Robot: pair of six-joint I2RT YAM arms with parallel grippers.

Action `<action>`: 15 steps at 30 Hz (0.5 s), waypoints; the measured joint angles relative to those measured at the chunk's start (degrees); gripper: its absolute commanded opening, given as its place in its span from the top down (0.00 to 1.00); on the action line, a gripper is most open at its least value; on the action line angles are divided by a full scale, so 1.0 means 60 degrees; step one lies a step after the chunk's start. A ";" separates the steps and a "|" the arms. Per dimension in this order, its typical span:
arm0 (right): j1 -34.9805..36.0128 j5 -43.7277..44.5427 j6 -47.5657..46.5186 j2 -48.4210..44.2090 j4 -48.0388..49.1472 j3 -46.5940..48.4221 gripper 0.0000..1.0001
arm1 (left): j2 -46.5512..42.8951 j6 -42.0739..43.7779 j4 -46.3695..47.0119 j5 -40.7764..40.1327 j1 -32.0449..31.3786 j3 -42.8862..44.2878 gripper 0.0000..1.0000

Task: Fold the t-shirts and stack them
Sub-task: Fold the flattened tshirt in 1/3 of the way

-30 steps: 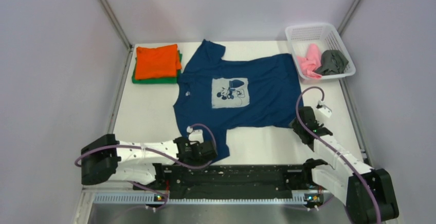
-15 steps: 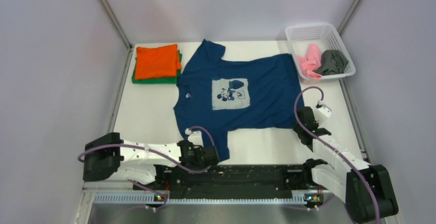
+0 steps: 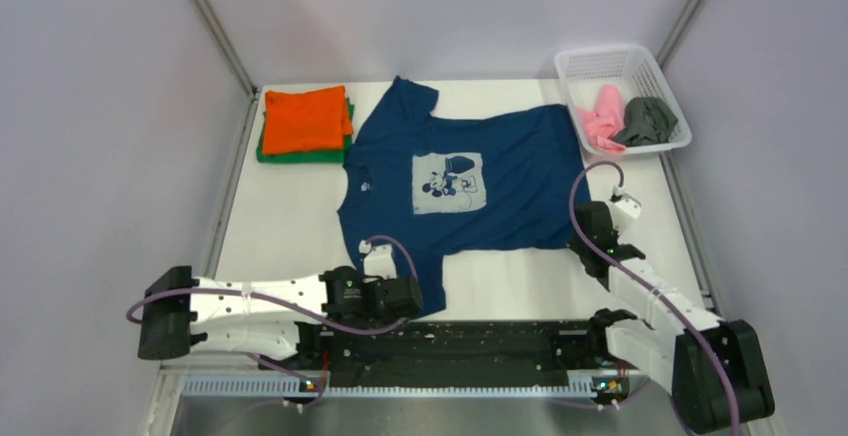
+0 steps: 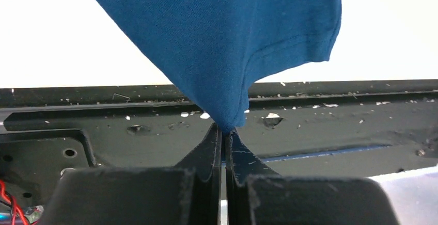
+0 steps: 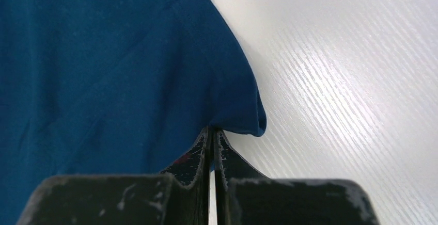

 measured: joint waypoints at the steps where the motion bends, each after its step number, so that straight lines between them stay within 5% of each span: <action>1: 0.0000 -0.0007 0.0000 -0.0233 -0.0178 0.0004 1.00 | -0.0098 0.0000 -0.0007 -0.0004 0.0000 0.0029 1.00; 15: 0.0000 -0.0204 0.0521 -0.3005 -0.3606 0.0222 1.00 | -0.1789 -0.0474 -0.0554 0.0769 -0.0095 -0.0710 1.00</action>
